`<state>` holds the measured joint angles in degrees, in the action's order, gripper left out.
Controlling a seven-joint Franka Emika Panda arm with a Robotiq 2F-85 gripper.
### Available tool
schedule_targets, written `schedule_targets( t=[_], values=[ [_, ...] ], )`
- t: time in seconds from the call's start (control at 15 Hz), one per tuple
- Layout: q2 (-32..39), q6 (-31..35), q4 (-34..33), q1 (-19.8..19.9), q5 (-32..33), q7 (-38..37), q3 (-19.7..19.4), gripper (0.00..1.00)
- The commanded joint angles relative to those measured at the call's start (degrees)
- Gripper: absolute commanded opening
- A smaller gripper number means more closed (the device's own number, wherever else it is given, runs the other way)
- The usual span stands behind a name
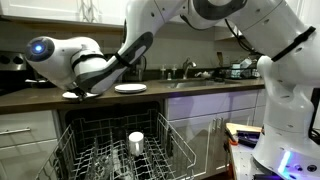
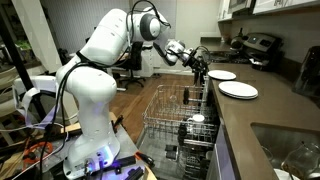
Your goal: Put the plate on the left into the dishwasher
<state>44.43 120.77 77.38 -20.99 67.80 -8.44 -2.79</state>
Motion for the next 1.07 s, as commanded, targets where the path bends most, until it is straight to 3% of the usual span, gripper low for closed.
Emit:
schedule_targets(
  t=[0.0,0.13,0.2,0.27,0.67,0.73,0.93,1.0],
  values=[
    [-1.51,-3.21,1.28,-0.13,2.37,-1.50,1.27,0.08],
    [-1.67,-4.00,1.33,0.08,2.17,-1.43,1.83,0.08],
    [-1.70,-4.45,1.29,0.20,1.86,-1.50,1.98,0.33],
    [-1.70,-4.70,1.28,0.25,1.86,-1.44,2.05,0.34],
    [-2.83,-2.82,3.10,1.52,2.55,-2.70,2.04,0.71],
    [-0.34,-4.31,-0.20,1.26,1.35,-0.83,2.64,0.52],
    [-0.51,-4.25,-0.04,1.66,1.33,-1.05,2.59,0.71],
    [-0.53,-4.25,-0.03,1.66,1.33,-1.07,2.59,0.71]
  ],
)
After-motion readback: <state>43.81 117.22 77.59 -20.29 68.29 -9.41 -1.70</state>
